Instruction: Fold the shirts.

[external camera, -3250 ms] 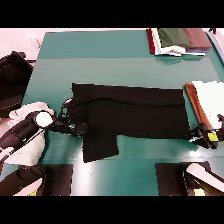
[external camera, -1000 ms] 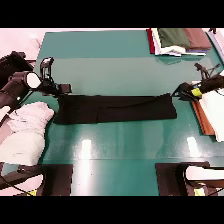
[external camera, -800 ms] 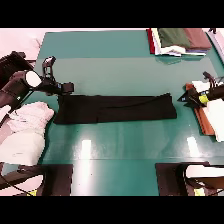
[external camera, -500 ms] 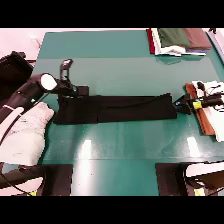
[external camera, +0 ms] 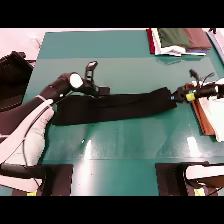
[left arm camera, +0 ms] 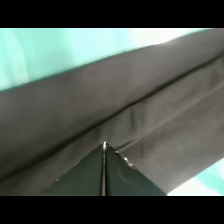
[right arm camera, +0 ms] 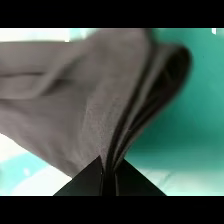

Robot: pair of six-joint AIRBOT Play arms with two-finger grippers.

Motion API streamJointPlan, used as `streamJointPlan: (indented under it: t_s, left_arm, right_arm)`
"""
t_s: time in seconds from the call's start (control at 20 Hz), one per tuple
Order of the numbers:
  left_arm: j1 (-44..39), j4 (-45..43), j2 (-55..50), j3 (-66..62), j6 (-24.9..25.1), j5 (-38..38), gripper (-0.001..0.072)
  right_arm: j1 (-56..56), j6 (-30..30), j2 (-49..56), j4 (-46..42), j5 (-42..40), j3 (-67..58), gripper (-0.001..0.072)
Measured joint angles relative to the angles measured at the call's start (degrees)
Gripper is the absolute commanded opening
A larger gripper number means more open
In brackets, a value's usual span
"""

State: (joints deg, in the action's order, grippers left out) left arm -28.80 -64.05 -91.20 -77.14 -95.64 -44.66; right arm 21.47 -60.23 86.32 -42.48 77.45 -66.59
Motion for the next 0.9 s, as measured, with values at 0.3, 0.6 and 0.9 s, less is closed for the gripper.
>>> streamJointPlan:
  t_s: [0.3,0.6,0.9]
  left_arm:
    - [-2.19,0.52,-9.20,-7.91,0.87,-2.23,0.0021]
    - [-2.54,2.62,-12.92,-9.64,1.51,-2.69,0.0021]
    - [-0.92,2.56,-13.64,-13.25,1.66,-4.83,0.0022]
  right_arm:
    - [-8.66,-7.26,-9.55,0.72,0.87,-10.47,0.0020]
    - [-19.58,-14.03,-11.80,0.90,-1.44,-19.58,0.0020]
    - [-31.06,-17.14,-11.52,2.27,-7.43,-24.24,0.0020]
